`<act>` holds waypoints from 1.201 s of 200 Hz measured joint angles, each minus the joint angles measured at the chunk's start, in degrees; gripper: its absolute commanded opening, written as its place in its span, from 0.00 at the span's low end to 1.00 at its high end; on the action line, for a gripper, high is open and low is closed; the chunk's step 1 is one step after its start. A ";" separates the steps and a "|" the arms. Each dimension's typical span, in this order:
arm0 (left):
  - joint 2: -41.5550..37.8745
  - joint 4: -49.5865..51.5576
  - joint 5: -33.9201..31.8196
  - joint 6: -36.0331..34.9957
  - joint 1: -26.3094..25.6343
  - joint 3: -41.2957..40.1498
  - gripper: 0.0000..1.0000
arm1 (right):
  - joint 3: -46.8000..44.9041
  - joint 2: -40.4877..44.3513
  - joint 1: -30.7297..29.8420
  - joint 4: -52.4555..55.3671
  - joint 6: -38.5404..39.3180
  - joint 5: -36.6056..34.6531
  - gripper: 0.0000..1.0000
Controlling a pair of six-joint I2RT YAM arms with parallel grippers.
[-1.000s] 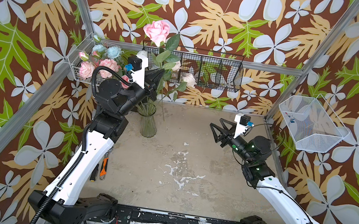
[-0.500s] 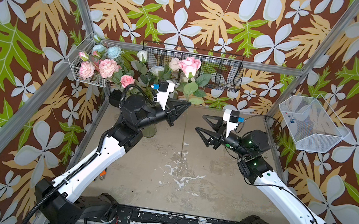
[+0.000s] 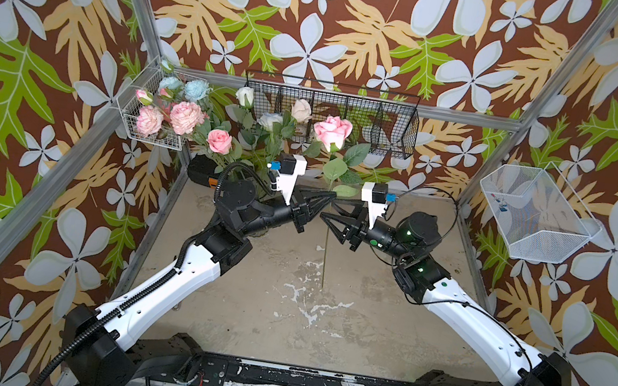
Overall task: Pick out pink flowers from the vase
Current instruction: Place the flower at the center of the board.
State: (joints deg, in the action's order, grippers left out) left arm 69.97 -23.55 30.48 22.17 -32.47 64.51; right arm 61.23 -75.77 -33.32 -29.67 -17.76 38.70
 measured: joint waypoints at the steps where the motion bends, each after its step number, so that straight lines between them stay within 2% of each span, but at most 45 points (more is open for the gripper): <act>1: 0.00 0.00 0.00 0.00 0.00 -0.02 0.00 | 0.09 -0.13 0.00 0.04 -0.04 -0.02 0.08; 4: -0.02 -0.09 -0.04 -0.04 0.00 -0.15 0.00 | 0.31 -0.33 0.00 0.17 -0.02 0.04 0.00; 25: -0.20 -0.26 -1.92 -0.07 0.04 -0.72 0.00 | 1.14 -0.94 -0.46 1.31 0.26 0.52 0.00; 30: -0.39 -0.24 -2.21 -0.22 0.02 -0.85 0.06 | 1.11 -0.92 -0.44 1.38 0.42 0.68 0.00; 35: -0.55 -0.26 -2.27 -0.52 0.02 -1.01 0.14 | 1.11 -0.85 -0.42 1.42 1.38 0.59 0.00; 47: -1.09 -0.50 -2.67 -1.46 0.00 -1.73 0.43 | 0.98 -0.59 -0.42 1.86 1.70 0.07 0.00; 56: -1.79 -0.72 -2.62 -1.57 0.00 -2.58 0.72 | 0.90 -0.28 -0.39 2.43 1.77 -1.09 0.00; 61: -2.29 -0.87 -2.84 -1.84 0.00 -3.08 0.92 | 0.85 -0.15 -0.28 2.73 1.92 -2.01 0.00; 65: -2.73 -1.09 -3.34 -2.32 0.00 -3.52 0.99 | 0.81 -0.02 -0.26 2.99 1.97 -2.99 0.00; 89: -5.75 -1.14 -7.50 -5.57 0.00 -5.51 1.00 | 0.33 0.90 -0.07 4.37 2.23 -6.80 0.00; 120: -11.10 -2.08 -16.04 -10.56 0.00 -9.90 0.97 | 0.26 1.07 0.55 8.46 2.40 -12.87 0.00; 161: -13.22 -3.87 -28.94 -15.61 0.00 -18.97 0.96 | 0.48 -0.63 9.05 20.15 1.42 -22.80 0.00; 202: -9.42 -5.07 -32.96 -17.53 0.04 -24.04 0.95 | 6.05 -14.40 21.38 35.26 3.30 -35.10 0.00; 240: -8.94 -8.26 -31.69 -18.14 0.04 -24.55 0.95 | 15.45 -30.10 28.94 44.87 6.67 -37.86 0.00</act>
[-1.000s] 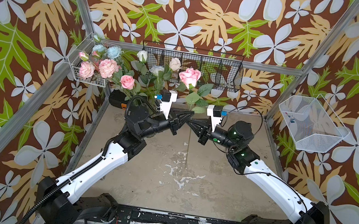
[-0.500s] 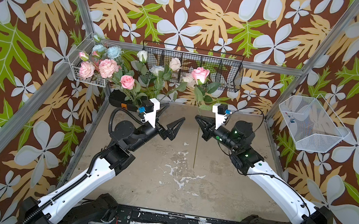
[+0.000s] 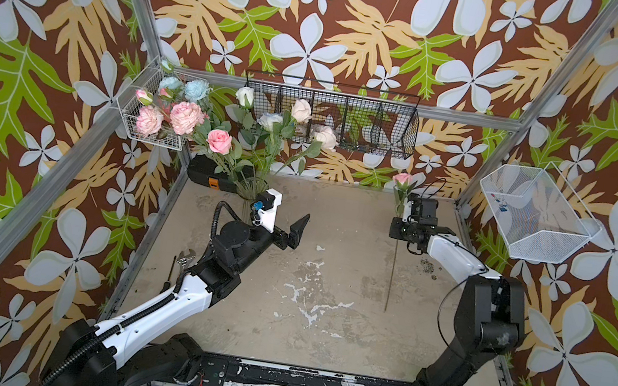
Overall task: Pick out pink flowers from the vase
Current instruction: Place the flower at the center of the board.
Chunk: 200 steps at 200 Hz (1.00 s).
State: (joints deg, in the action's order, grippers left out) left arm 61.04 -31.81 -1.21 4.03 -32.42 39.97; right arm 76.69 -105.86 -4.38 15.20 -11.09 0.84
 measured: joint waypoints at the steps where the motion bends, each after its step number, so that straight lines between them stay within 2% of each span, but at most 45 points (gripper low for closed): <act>1: 0.00 -0.11 0.00 -0.04 0.00 -0.02 0.95 | 0.46 -0.50 0.22 0.37 0.22 -0.15 0.00; 52: -0.39 -1.64 0.13 -1.49 0.00 -1.40 0.95 | 24.90 -18.45 5.05 14.14 7.02 -4.13 0.00; 78: -1.20 -1.81 0.07 -2.01 0.00 -2.25 0.95 | 33.64 -25.59 6.43 20.65 9.64 -6.56 0.00; 124: -2.03 -3.13 0.00 -2.80 0.00 -3.02 0.95 | 35.80 -29.20 8.94 27.23 11.58 -8.94 0.00; 200: -1.46 -3.98 0.20 -3.80 0.00 -2.97 0.95 | 37.57 -31.82 9.81 26.99 13.31 -12.87 0.00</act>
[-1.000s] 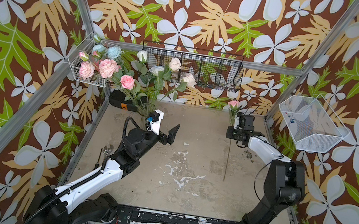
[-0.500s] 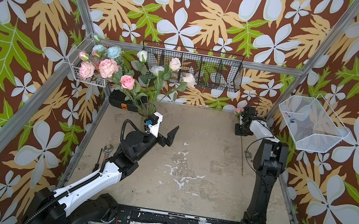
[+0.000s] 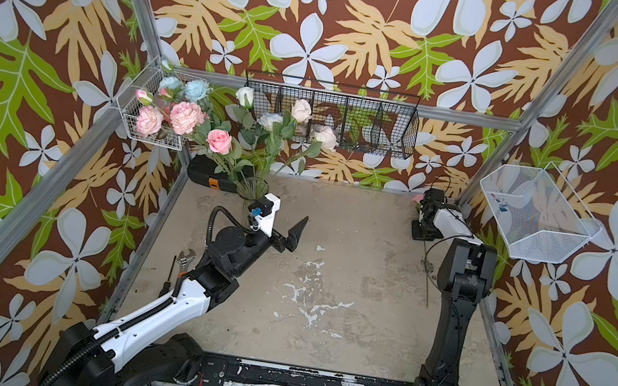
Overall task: Pick out pink flowers from the vase
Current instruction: Place the flower at the center of the board.
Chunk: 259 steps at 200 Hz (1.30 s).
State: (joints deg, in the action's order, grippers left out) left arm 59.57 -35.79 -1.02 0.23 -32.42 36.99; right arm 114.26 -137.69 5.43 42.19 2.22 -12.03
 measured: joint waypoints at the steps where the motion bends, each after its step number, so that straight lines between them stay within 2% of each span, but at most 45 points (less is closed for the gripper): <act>1: 0.00 0.00 0.00 0.00 0.00 0.00 0.95 | -0.04 0.00 0.00 -0.07 0.02 0.00 0.00; 43: 0.17 0.00 0.00 -0.04 0.00 0.02 0.95 | -4.68 2.54 0.02 -3.69 0.85 0.96 0.00; 65: 0.26 -0.04 0.00 -0.07 0.00 0.13 0.95 | -6.49 3.54 -0.02 -5.03 0.83 1.31 0.12; 106: 0.96 -0.02 -0.02 -0.24 0.00 0.79 0.96 | -6.78 3.87 -0.13 -5.40 0.83 1.33 0.23; 134: 1.81 0.15 -0.26 -0.26 0.00 1.53 0.96 | -6.51 4.46 -0.15 -4.20 0.81 3.15 0.26; 155: 2.21 0.02 -0.90 -0.46 0.00 1.73 0.96 | -6.40 6.12 -0.35 -2.97 0.74 3.52 0.33; 186: 4.22 0.98 -1.31 -0.59 0.70 3.78 0.94 | -6.12 11.17 -1.33 -2.60 -0.46 3.61 0.44; 233: 6.71 1.92 -0.37 -0.94 4.68 8.26 0.90 | -6.01 19.12 -3.26 -1.31 -2.10 2.64 0.45; 259: 9.55 4.07 0.28 -0.90 7.50 11.87 0.87 | -13.25 29.46 -5.11 -4.44 -5.09 5.88 0.45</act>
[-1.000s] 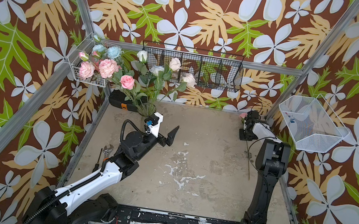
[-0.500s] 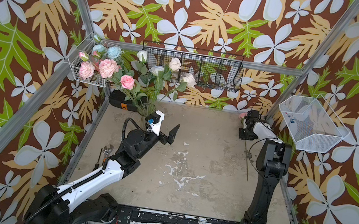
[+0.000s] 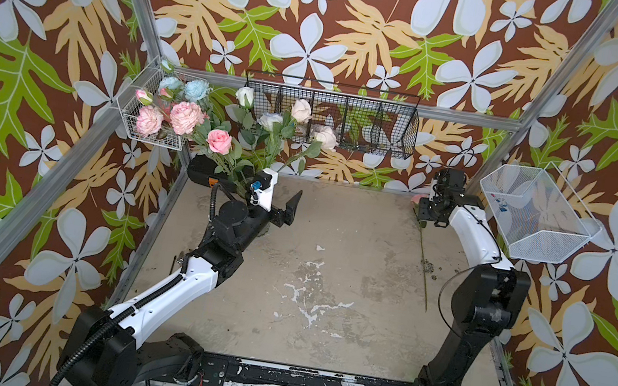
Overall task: Pick out pink flowers from the vase
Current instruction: Pick up the flower from the vase.
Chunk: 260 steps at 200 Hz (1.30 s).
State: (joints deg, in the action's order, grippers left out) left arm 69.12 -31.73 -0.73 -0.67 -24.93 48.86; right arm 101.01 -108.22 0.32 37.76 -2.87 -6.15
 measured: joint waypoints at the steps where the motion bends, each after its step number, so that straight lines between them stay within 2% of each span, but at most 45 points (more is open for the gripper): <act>1: 0.15 0.13 0.07 0.00 0.09 0.22 0.87 | -0.26 0.33 -0.07 -0.13 -0.13 0.24 0.45; 23: 3.39 2.43 1.44 -1.01 1.09 4.00 0.87 | -13.18 12.41 -2.25 -9.81 -4.31 9.14 0.44; 53: 6.78 5.05 2.10 -3.04 2.08 7.76 0.83 | -38.03 29.03 -4.22 -32.22 -13.00 23.19 0.46; 76: 9.05 6.45 2.58 -5.90 3.02 9.97 0.81 | -48.59 34.16 -9.46 -45.20 -16.48 30.27 0.46; 97: 12.31 8.44 2.49 -9.01 3.82 13.57 0.81 | -53.66 36.11 -12.37 -52.98 -17.92 32.46 0.46; 120: 15.98 11.39 1.99 -12.28 3.91 17.86 0.78 | -57.07 37.55 -12.79 -58.12 -19.21 34.67 0.46; 150: 19.23 13.92 0.72 -15.39 3.91 21.16 0.76 | -57.27 38.80 -12.96 -61.51 -19.37 36.11 0.46; 159: 20.13 14.10 0.52 -16.31 3.91 22.03 0.71 | -57.18 39.15 -12.96 -62.16 -19.39 36.22 0.46; 198: 23.30 15.34 -1.46 -19.30 3.91 25.44 0.63 | -57.31 40.41 -12.94 -63.89 -19.43 37.48 0.46; 229: 24.79 15.65 -2.25 -20.83 3.91 26.86 0.48 | -57.35 40.41 -12.94 -63.93 -19.63 37.83 0.46; 248: 25.73 15.72 -2.73 -22.29 3.91 27.39 0.44 | -57.11 40.44 -12.94 -64.00 -19.67 38.18 0.47; 260: 26.36 16.13 -3.34 -22.40 3.93 27.76 0.36 | -57.07 40.54 -12.94 -64.30 -19.87 38.91 0.49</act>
State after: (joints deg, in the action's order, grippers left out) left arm 95.48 -15.59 -4.08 -23.07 -20.99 76.62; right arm 43.94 -67.68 -12.62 -26.55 -22.74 32.75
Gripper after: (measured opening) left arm 0.429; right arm 0.469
